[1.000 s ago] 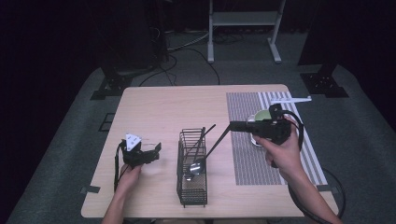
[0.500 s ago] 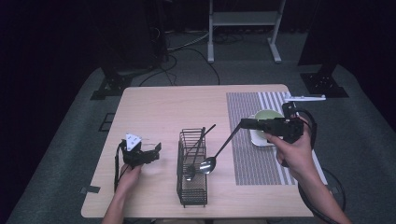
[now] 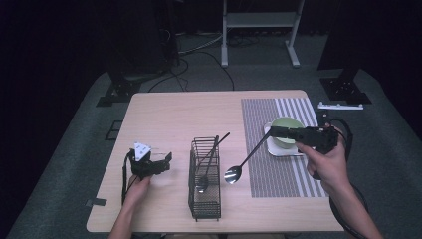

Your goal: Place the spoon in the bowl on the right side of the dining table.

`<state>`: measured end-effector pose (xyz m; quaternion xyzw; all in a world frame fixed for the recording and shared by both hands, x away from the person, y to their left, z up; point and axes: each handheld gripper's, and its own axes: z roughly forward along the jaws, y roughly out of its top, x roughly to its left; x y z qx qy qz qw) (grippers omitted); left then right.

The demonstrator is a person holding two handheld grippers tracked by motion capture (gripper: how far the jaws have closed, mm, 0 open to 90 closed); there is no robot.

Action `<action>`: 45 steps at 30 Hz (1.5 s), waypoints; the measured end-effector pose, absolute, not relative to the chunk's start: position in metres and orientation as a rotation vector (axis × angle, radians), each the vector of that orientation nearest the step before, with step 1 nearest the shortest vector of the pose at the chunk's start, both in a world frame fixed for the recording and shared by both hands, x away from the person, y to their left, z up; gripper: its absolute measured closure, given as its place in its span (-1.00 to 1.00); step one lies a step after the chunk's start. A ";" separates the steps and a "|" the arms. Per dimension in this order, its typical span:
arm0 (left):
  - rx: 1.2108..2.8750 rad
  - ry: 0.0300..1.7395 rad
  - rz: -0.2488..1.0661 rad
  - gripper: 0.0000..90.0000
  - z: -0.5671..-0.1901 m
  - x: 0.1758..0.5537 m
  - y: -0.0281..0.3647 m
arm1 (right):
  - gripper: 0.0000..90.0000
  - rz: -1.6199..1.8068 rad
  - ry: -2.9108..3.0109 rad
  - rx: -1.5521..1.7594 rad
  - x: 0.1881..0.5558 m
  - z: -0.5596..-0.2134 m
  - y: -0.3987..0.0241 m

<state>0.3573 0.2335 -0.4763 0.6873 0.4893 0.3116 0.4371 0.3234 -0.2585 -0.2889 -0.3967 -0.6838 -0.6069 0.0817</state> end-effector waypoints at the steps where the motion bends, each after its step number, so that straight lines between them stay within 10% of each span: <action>1: 1.708 1.217 0.775 -0.99 -0.476 0.357 0.233 | 0.97 -1.804 -2.042 -1.202 0.323 -0.293 -0.263; 45: 1.710 1.221 0.775 -0.99 -0.476 0.357 0.233 | 0.97 -1.731 -1.960 -1.486 0.332 -0.356 -0.325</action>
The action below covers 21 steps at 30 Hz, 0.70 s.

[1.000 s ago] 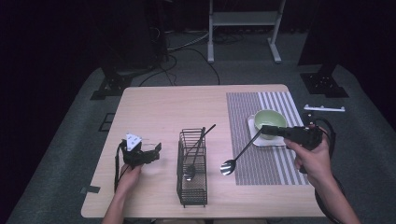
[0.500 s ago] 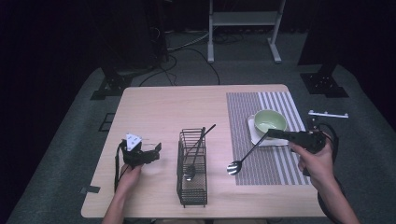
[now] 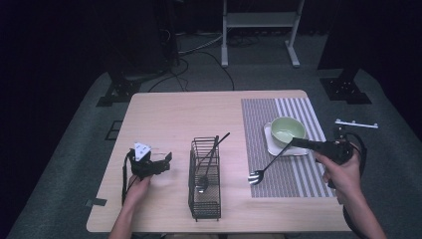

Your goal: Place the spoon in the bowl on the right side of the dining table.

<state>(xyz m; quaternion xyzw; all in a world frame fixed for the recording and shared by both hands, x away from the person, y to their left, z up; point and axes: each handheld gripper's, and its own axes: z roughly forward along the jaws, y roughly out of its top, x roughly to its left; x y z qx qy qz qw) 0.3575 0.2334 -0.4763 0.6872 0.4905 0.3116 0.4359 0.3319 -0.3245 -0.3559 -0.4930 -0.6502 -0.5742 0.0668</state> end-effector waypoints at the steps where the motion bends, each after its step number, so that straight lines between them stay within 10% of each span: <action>1: 1.709 1.221 0.775 -0.99 -0.476 0.357 0.233 | 0.97 -1.731 -1.960 -1.486 0.332 -0.356 -0.325; 21: 1.706 1.222 0.773 -0.99 -0.476 0.358 0.234 | 0.97 -1.733 -1.950 -1.579 0.332 -0.358 -0.345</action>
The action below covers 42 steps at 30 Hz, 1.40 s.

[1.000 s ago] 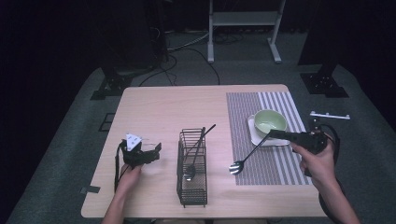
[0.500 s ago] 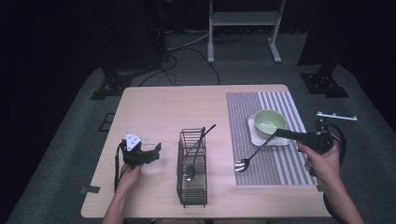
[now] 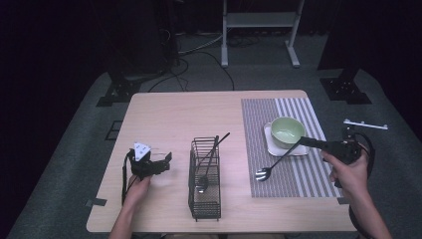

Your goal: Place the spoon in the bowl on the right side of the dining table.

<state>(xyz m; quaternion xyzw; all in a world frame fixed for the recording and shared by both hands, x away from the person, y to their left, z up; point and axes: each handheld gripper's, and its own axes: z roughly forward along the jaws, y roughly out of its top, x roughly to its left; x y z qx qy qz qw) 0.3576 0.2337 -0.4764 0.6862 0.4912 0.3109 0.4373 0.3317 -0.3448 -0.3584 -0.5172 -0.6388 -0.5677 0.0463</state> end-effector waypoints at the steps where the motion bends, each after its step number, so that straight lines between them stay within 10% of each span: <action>1: 1.707 1.221 0.773 -0.99 -0.476 0.358 0.234 | 0.97 -1.731 -1.948 -1.583 0.331 -0.358 -0.345; 42: 1.711 1.221 0.777 -0.99 -0.476 0.357 0.233 | 0.97 -1.734 -1.922 -1.745 0.339 -0.353 -0.376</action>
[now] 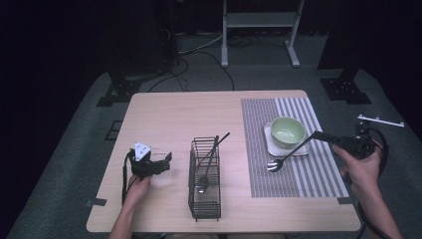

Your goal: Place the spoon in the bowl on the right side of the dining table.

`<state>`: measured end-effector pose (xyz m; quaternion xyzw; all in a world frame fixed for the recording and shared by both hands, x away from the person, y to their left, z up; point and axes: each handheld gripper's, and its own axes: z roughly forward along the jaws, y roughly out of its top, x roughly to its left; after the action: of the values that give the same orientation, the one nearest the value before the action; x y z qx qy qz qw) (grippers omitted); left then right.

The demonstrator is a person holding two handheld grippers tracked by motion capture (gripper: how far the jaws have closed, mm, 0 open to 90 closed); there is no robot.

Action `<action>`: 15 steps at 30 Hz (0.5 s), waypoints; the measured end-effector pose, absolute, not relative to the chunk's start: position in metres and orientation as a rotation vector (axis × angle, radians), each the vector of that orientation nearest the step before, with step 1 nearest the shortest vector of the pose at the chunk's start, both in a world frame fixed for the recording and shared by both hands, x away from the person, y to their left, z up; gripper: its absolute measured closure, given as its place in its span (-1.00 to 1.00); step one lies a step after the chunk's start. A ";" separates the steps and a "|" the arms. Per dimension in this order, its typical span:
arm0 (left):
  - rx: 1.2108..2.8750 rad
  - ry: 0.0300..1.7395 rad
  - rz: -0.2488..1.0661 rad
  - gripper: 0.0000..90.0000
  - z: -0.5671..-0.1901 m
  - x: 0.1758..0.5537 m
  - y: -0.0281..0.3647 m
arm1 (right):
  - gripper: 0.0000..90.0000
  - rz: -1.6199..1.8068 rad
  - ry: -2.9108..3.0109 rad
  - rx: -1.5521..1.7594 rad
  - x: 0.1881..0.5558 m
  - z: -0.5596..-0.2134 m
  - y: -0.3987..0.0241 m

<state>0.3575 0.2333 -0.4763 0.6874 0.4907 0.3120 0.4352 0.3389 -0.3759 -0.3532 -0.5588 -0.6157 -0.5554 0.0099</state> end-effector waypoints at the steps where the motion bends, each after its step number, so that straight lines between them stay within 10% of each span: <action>1: 1.710 1.222 0.776 -0.99 -0.476 0.357 0.233 | 0.97 -1.734 -1.925 -1.748 0.339 -0.353 -0.376; 15: 1.710 1.222 0.777 -0.99 -0.476 0.357 0.233 | 0.97 -1.748 -1.909 -1.804 0.344 -0.347 -0.386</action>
<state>0.3575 0.2333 -0.4763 0.6870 0.4909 0.3122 0.4354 0.3436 -0.3857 -0.3470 -0.5719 -0.6049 -0.5541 -0.0068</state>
